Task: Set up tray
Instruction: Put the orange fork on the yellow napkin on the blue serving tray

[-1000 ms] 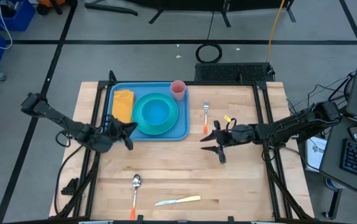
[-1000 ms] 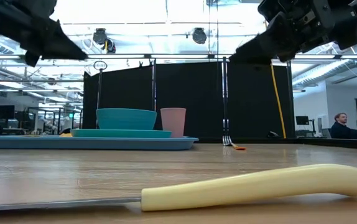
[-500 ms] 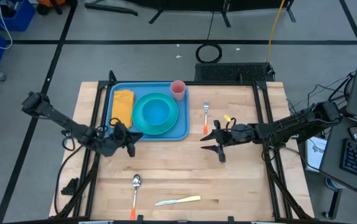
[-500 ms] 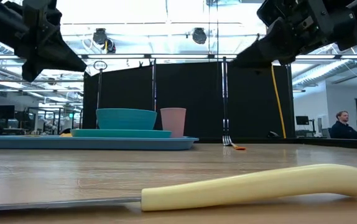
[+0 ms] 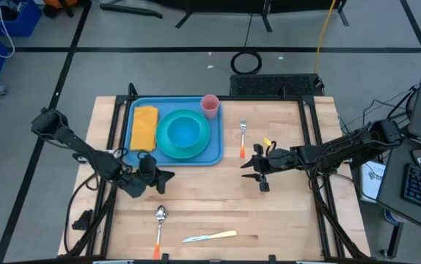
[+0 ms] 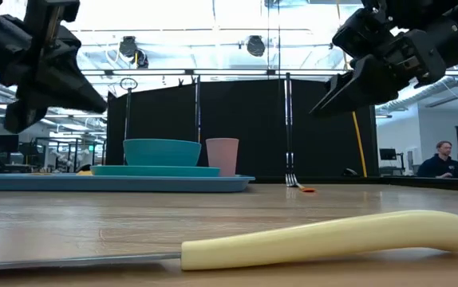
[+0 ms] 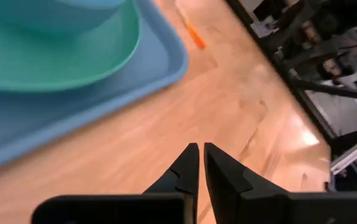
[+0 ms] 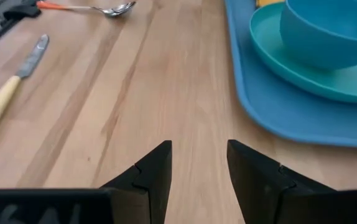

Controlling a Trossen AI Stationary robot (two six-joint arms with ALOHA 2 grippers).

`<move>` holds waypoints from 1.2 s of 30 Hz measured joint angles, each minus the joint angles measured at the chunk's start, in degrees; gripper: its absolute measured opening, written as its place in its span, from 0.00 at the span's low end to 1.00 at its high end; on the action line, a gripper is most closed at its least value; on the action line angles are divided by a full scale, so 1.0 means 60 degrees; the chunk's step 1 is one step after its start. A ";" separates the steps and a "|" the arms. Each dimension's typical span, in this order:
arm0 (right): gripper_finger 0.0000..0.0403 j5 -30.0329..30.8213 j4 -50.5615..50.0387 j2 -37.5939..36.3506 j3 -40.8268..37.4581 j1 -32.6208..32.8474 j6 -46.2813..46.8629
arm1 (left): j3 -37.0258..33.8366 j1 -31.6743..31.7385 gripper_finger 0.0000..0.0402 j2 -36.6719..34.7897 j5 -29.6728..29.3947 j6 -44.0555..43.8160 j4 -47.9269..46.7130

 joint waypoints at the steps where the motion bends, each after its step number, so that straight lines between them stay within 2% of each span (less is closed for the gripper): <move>1: 0.36 0.0093 0.0012 0.0000 0.0000 0.0000 -0.0089 | 0.0159 -0.0015 0.03 0.0255 -0.0030 -0.0105 -0.0004; 5: 0.36 0.0433 0.0092 0.0000 0.0000 -0.0058 -0.0381 | 0.1101 0.0055 0.02 0.1171 0.0044 -0.0056 -0.0024; 7: 0.36 0.0426 0.0127 0.0000 0.0000 -0.0127 -0.0535 | 0.1785 0.0023 0.01 0.1479 0.0177 0.0069 -0.0541; 13: 0.36 0.0400 0.0378 0.0000 0.0000 -0.0369 -0.1035 | 0.4179 -0.0263 0.01 0.2495 0.0833 -0.1053 -0.4408; 16: 0.36 0.0400 0.0528 0.0000 0.0000 -0.0532 -0.1264 | 0.4987 -0.0388 0.01 0.2931 0.1870 -0.1989 -0.5901; 23: 0.36 0.0397 0.0815 0.0000 -0.0280 -0.0808 -0.1349 | 0.5366 -0.1020 0.01 0.3939 0.2788 -0.3934 -0.6227; 29: 0.36 0.0389 0.2405 0.0000 -0.1062 -0.1055 -0.1631 | 0.5362 -0.1704 0.01 0.4570 0.3324 -0.5836 -0.6223; 33: 0.36 0.0389 0.3665 0.0000 -0.1445 -0.1298 -0.1840 | 0.5360 -0.1975 0.01 0.4757 0.2829 -0.6306 -0.6211; 36: 0.36 0.0389 0.3796 0.0000 -0.1468 -0.1450 -0.1781 | 0.5362 -0.2024 0.03 0.4791 0.2645 -0.6394 -0.6122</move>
